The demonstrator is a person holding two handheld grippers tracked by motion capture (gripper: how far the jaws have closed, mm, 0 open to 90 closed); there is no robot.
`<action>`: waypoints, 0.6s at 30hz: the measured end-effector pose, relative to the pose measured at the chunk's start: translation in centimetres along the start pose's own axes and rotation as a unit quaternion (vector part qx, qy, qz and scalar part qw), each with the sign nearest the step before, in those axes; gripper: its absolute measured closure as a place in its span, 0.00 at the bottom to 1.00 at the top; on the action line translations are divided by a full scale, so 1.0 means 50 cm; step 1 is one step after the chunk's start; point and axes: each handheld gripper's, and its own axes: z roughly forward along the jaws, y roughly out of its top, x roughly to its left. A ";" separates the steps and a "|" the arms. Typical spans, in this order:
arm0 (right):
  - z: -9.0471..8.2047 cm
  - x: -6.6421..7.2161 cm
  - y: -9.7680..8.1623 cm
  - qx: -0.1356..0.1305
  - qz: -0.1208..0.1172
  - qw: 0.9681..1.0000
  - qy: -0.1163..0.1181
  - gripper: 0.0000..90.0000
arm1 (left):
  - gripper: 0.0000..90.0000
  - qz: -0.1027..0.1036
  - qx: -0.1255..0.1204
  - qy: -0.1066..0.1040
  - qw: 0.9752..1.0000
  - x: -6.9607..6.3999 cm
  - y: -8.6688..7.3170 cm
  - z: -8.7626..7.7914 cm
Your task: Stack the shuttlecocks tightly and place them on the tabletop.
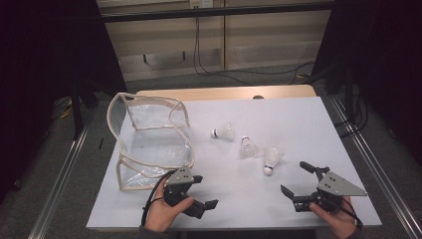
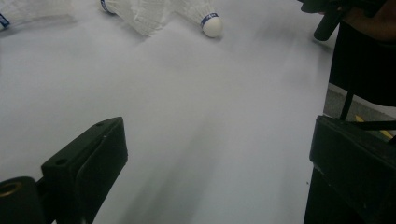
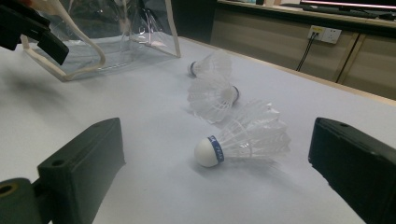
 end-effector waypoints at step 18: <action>0.001 0.000 0.000 0.003 -0.001 1.000 -0.001 0.03 | 0.11 -0.011 -0.020 0.007 1.000 0.024 -0.011 -0.046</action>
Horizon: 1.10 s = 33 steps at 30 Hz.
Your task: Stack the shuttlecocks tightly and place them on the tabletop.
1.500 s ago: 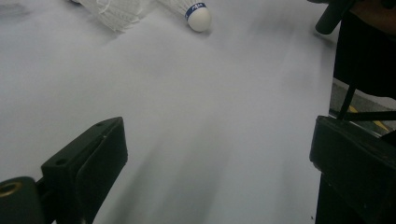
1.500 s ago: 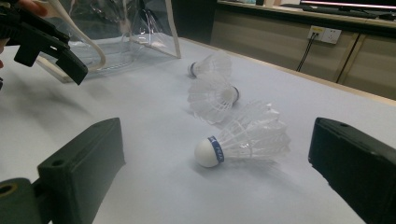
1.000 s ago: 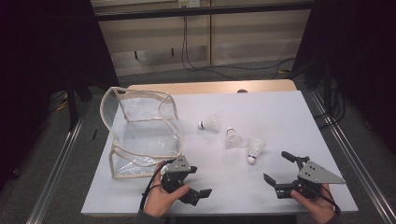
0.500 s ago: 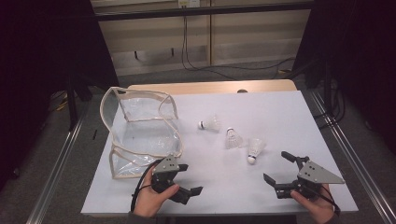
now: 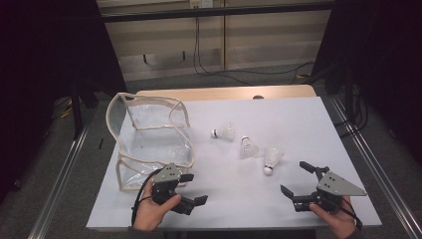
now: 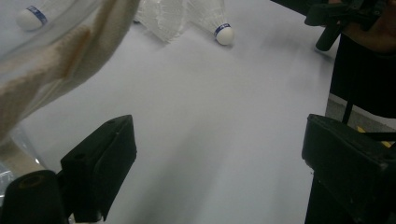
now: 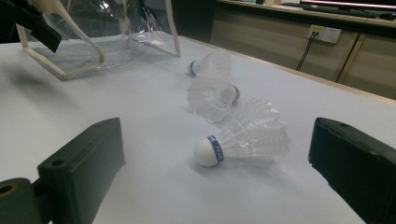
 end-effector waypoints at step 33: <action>0.002 0.000 0.000 0.000 -0.001 1.000 0.000 0.03 | 0.08 0.006 0.010 0.029 1.000 0.033 -0.023 -0.068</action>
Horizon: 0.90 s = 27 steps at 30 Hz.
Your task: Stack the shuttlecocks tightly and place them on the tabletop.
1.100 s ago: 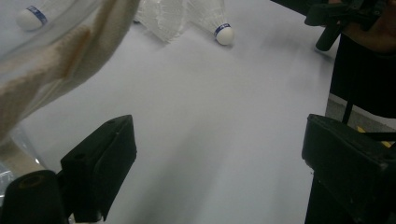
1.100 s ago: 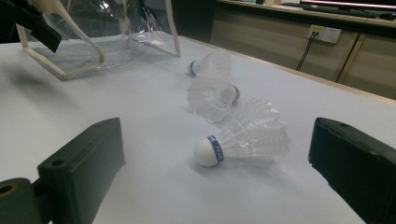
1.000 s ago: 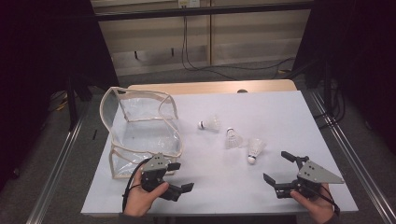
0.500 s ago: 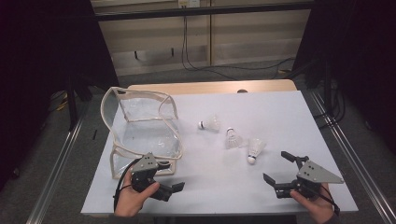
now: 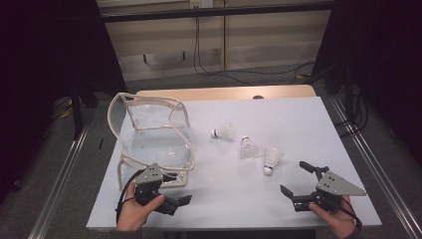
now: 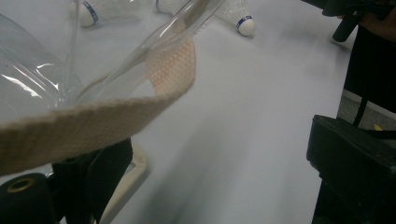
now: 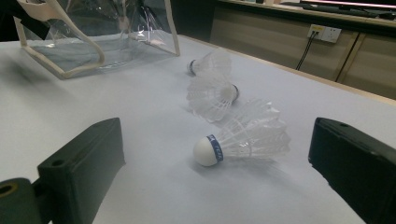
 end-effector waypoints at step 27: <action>0.000 0.001 -0.001 0.001 -0.002 1.000 -0.001 0.03 | 0.08 0.008 0.001 0.017 1.000 0.014 -0.014 -0.028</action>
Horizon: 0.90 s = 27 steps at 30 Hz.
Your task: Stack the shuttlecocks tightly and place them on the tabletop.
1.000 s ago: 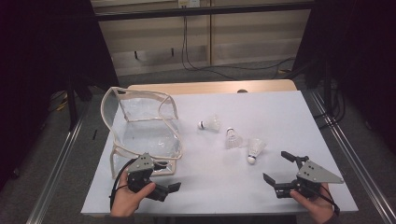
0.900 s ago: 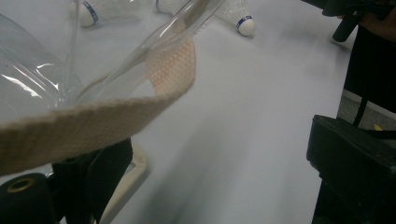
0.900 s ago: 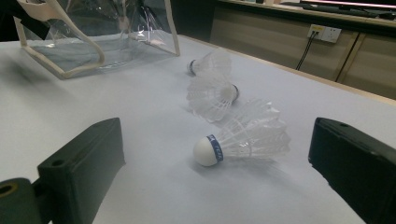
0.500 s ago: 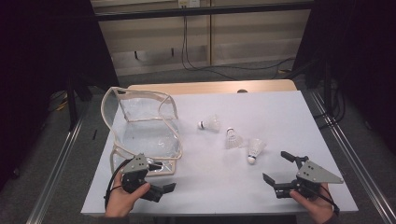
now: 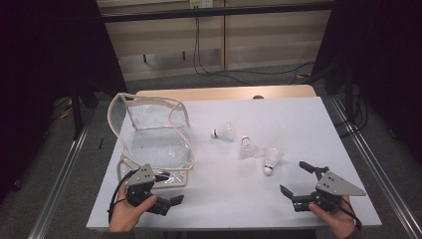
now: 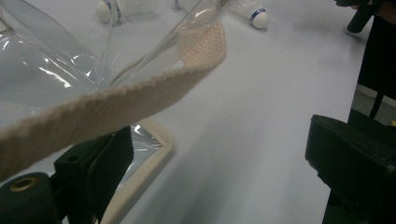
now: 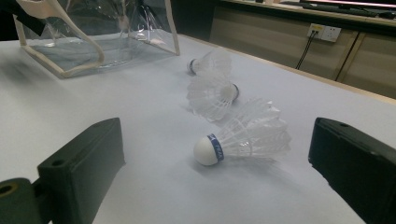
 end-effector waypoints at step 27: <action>0.006 -0.007 -0.001 0.011 0.008 1.000 -0.004 0.03 | 0.06 0.002 -0.004 0.007 1.000 0.006 -0.007 -0.016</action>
